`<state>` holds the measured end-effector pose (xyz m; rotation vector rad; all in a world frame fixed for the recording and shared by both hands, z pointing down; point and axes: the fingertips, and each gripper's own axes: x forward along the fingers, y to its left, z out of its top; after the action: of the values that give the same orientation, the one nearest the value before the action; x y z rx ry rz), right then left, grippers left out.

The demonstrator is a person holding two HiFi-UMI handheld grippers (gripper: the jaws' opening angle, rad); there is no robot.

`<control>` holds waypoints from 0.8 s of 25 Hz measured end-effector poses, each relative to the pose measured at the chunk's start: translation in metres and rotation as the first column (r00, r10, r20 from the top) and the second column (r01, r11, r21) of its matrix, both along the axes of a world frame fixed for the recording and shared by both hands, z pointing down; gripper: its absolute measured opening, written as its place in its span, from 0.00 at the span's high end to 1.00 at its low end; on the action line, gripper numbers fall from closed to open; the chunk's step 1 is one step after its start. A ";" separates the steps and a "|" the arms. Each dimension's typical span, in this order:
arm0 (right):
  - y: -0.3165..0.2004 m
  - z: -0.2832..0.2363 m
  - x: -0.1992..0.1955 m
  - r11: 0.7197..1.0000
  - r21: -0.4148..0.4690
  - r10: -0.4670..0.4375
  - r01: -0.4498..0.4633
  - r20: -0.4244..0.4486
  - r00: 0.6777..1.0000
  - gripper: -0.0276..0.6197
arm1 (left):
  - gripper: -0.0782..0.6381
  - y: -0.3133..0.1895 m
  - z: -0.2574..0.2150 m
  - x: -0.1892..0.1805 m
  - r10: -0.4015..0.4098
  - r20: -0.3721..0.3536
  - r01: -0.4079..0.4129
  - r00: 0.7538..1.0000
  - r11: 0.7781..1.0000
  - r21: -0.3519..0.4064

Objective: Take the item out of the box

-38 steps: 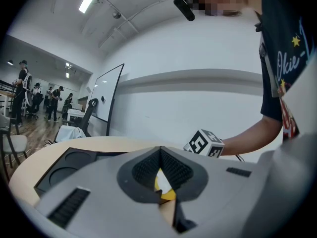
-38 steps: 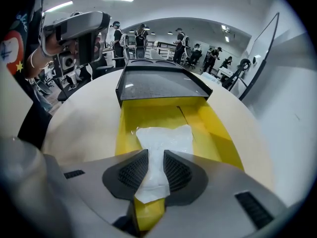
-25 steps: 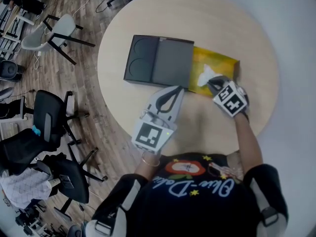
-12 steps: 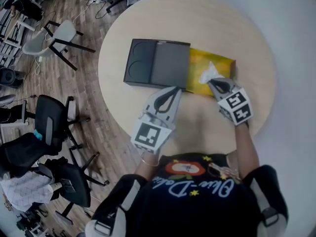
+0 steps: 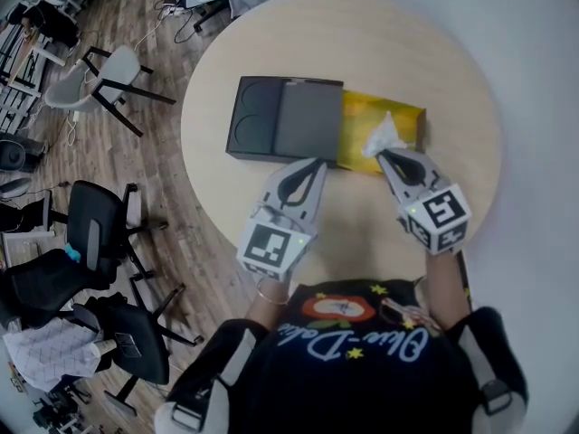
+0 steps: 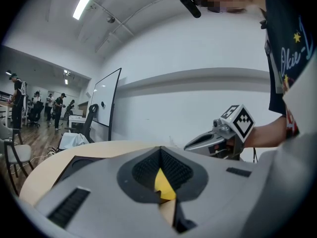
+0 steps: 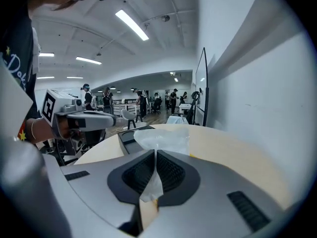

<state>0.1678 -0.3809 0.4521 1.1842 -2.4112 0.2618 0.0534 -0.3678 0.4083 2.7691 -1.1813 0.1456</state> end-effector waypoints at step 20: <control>0.012 -0.033 -0.003 0.996 0.082 -0.036 0.030 0.079 0.996 0.94 | 0.90 0.001 0.006 0.000 -0.023 0.021 0.023 1.000 1.000 -0.005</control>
<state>0.1650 -0.3691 0.4193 1.1887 -2.5298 0.2074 0.0535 -0.3671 0.4143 2.7551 -1.2153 0.1754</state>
